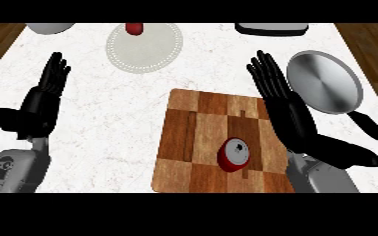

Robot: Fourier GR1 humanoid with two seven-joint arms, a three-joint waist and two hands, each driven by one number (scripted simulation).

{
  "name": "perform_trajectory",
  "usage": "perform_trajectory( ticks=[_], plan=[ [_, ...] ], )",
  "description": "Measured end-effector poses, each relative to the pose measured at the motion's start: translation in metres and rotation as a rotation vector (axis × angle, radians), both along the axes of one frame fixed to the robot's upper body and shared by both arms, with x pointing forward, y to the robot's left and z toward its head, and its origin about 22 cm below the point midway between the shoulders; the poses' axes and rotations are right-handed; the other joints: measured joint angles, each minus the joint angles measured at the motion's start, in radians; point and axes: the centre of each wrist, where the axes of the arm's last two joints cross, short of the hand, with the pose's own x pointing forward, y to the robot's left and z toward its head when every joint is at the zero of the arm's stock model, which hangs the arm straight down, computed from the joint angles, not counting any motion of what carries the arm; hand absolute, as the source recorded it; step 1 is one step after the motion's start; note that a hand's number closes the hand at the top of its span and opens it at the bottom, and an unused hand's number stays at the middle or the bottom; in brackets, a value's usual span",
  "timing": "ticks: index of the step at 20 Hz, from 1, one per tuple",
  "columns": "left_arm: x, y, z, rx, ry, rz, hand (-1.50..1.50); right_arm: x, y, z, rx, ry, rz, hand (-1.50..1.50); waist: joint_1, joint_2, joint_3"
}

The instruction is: Pick the can from the cutting board and place it in the pan

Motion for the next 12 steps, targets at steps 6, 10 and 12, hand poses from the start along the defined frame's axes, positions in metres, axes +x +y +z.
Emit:
perform_trajectory(
  ticks=[6,10,12],
  plan=[
    [-0.006,-0.046,-0.011,-0.068,-0.008,-0.124,0.00,0.012,0.010,0.034,-0.036,-0.051,0.394,1.50,0.020,0.034,0.026],
    [-0.020,-0.073,-0.026,-0.120,0.031,-0.193,0.00,0.029,-0.044,0.034,-0.225,-0.019,0.376,-1.50,0.005,0.039,0.030],
    [-0.027,-0.088,-0.029,-0.135,0.041,-0.219,0.00,0.035,-0.071,0.032,-0.250,-0.013,0.425,-1.50,0.004,0.042,0.032]
  ],
)
